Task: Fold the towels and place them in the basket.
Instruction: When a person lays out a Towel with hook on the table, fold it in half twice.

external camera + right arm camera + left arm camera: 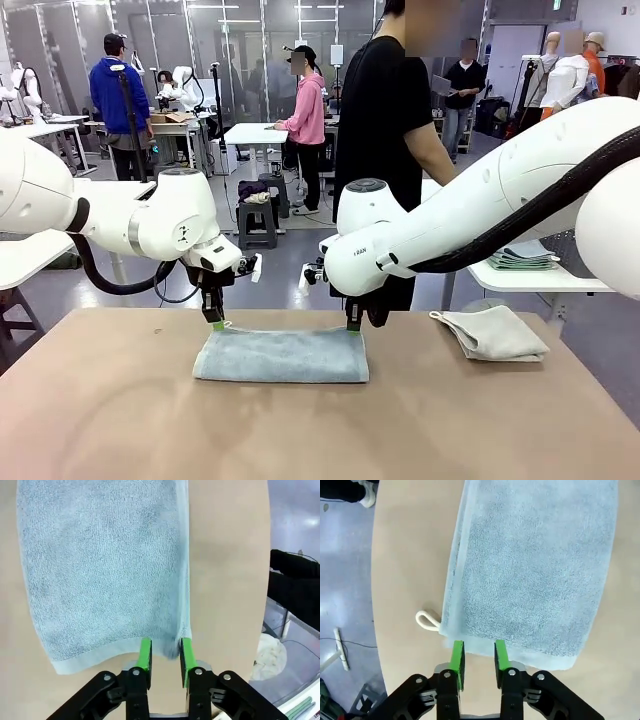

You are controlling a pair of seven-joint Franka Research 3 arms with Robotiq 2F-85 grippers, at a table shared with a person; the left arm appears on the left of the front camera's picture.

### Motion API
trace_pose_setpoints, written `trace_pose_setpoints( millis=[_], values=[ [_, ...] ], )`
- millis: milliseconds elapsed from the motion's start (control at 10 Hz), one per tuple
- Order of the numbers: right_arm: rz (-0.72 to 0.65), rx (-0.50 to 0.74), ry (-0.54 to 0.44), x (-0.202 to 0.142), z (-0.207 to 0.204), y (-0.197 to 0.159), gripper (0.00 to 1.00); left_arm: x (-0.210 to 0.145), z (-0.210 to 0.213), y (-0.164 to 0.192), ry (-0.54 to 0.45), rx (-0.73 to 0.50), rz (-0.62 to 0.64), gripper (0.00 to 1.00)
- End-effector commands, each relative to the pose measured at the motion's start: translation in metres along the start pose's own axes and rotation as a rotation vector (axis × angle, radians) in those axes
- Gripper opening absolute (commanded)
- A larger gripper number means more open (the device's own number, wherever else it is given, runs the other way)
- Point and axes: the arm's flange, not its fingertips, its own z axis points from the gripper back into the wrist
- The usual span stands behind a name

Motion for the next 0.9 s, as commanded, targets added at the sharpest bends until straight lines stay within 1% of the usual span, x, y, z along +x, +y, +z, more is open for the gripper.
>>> trace_pose_setpoints(
  millis=[0, 100, 200, 300, 400, 500, 600, 700, 800],
  values=[
    [-0.023, -0.038, -0.007, -0.004, 0.004, 0.000, 0.56, -0.003, 0.006, -0.002, -0.007, 0.046, -0.008, 0.64],
    [-0.029, -0.040, -0.013, -0.005, 0.009, 0.000, 0.49, -0.004, 0.013, -0.005, -0.017, 0.058, -0.008, 0.46],
    [-0.049, -0.017, -0.026, -0.007, 0.024, 0.003, 0.76, -0.005, 0.030, -0.012, -0.045, 0.045, 0.005, 0.46],
    [-0.084, 0.030, 0.007, -0.011, 0.045, 0.011, 0.76, -0.004, 0.057, -0.027, -0.107, -0.016, 0.034, 0.46],
    [-0.135, 0.069, 0.034, -0.017, 0.070, 0.018, 0.76, -0.004, 0.089, -0.042, -0.119, -0.035, 0.026, 0.46],
    [-0.200, 0.073, 0.054, -0.025, 0.099, 0.026, 0.76, -0.009, 0.120, -0.054, -0.135, -0.040, 0.029, 0.46],
    [-0.255, 0.058, 0.049, -0.036, 0.129, 0.038, 0.76, -0.018, 0.147, -0.067, -0.148, -0.037, 0.028, 0.46],
    [-0.297, 0.014, 0.021, -0.047, 0.151, 0.049, 0.76, -0.028, 0.164, -0.077, -0.162, -0.045, 0.003, 0.46],
    [-0.372, 0.009, -0.001, -0.055, 0.168, 0.059, 0.76, -0.041, 0.177, -0.082, -0.184, -0.052, 0.003, 0.55]
  ],
)
